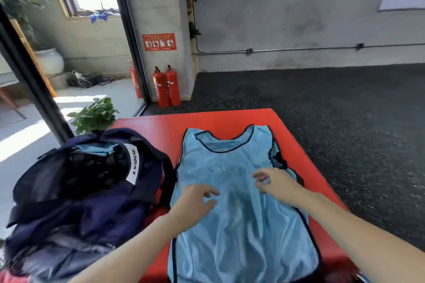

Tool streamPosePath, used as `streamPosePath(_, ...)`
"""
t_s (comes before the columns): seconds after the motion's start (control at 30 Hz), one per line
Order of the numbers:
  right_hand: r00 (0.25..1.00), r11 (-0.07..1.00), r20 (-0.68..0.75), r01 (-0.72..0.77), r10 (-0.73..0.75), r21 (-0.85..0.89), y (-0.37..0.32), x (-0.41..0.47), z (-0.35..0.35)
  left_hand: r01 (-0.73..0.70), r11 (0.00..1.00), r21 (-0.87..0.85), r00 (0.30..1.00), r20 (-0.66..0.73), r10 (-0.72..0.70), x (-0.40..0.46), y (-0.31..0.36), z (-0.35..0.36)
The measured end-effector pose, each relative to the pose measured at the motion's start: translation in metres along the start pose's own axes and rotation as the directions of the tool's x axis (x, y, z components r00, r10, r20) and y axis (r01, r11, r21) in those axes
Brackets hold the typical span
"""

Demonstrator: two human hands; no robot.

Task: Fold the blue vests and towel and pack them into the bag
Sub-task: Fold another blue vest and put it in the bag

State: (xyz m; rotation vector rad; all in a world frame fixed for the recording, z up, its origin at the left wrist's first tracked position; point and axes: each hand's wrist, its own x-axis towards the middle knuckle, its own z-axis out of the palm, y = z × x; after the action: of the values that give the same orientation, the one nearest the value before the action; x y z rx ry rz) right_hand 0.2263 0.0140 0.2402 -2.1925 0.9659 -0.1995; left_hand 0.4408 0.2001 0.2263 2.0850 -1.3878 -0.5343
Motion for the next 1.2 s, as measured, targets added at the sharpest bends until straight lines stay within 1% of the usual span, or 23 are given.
streamPosePath(0.07,0.999,0.999,0.034,0.012,-0.011,-0.043,0.013,-0.035,0.029,-0.051,0.999,-0.014,0.996,0.067,0.051,-0.039,-0.011,0.026)
streamPosePath(0.1,0.999,0.998,0.036,0.02,-0.018,-0.066,0.018,-0.051,0.039,-0.091,0.996,-0.007,0.993,0.076,0.092,-0.055,-0.013,0.036)
streamPosePath(0.2,0.998,0.992,0.012,0.057,-0.056,-0.117,0.027,-0.086,0.062,-0.21,0.976,0.055,0.977,0.036,0.208,-0.089,-0.02,0.056)
streamPosePath(0.27,0.994,0.979,-0.007,0.107,-0.11,-0.172,0.031,-0.105,0.071,-0.246,0.966,0.081,0.969,0.029,0.245,-0.103,-0.026,0.061)
streamPosePath(0.33,0.988,0.956,-0.001,0.15,-0.155,-0.25,0.034,-0.119,0.078,-0.201,0.968,0.151,0.979,0.003,0.203,-0.114,-0.031,0.065)
streamPosePath(0.4,0.987,0.932,-0.018,0.142,-0.157,-0.332,0.04,-0.126,0.082,-0.096,0.962,0.254,0.991,-0.063,0.115,-0.122,-0.036,0.065)
streamPosePath(0.47,0.993,0.923,-0.047,0.08,-0.105,-0.376,0.048,-0.127,0.082,-0.015,0.949,0.316,0.994,-0.101,0.05,-0.123,-0.043,0.062)
streamPosePath(0.53,0.999,0.918,-0.047,0.0,-0.02,-0.396,0.057,-0.123,0.08,0.025,0.943,0.331,0.995,-0.096,0.007,-0.12,-0.053,0.056)
streamPosePath(0.67,0.998,0.925,-0.02,-0.065,0.061,-0.375,0.07,-0.104,0.073,0.019,0.946,0.324,0.994,-0.106,0.017,-0.102,-0.079,0.049)
streamPosePath(0.77,0.997,0.932,-0.039,-0.078,0.069,-0.353,0.075,-0.083,0.066,-0.001,0.932,0.361,0.993,-0.107,0.043,-0.081,-0.093,0.042)
streamPosePath(0.9,0.996,0.948,-0.076,-0.073,0.052,-0.31,0.081,-0.061,0.055,-0.024,0.936,0.351,0.995,-0.081,0.056,-0.052,-0.101,0.03)
streamPosePath(0.97,0.994,0.944,-0.105,-0.045,0.011,-0.328,0.082,-0.058,0.057,-0.044,0.934,0.355,0.991,-0.103,0.086,-0.045,-0.103,0.027)
streamPosePath(1.03,0.987,0.946,-0.148,0.009,-0.06,-0.323,0.078,-0.062,0.063,-0.064,0.93,0.363,0.982,-0.145,0.125,-0.046,-0.101,0.027)
streamPosePath(1.1,0.97,0.946,-0.166,0.125,-0.18,-0.298,0.066,-0.072,0.071,-0.175,0.917,0.358,0.949,-0.186,0.254,-0.054,-0.093,0.029)
streamPosePath(1.13,0.963,0.944,-0.14,0.185,-0.229,-0.272,0.058,-0.078,0.076,-0.251,0.905,0.343,0.927,-0.186,0.327,-0.059,-0.09,0.032)
streamPosePath(1.17,0.957,0.94,-0.098,0.244,-0.274,-0.24,0.051,-0.084,0.081,-0.316,0.9,0.301,0.912,-0.163,0.375,-0.065,-0.086,0.034)
streamPosePath(1.2,0.946,0.928,-0.053,0.303,-0.32,-0.215,0.048,-0.088,0.088,-0.357,0.901,0.245,0.912,-0.118,0.393,-0.071,-0.082,0.038)
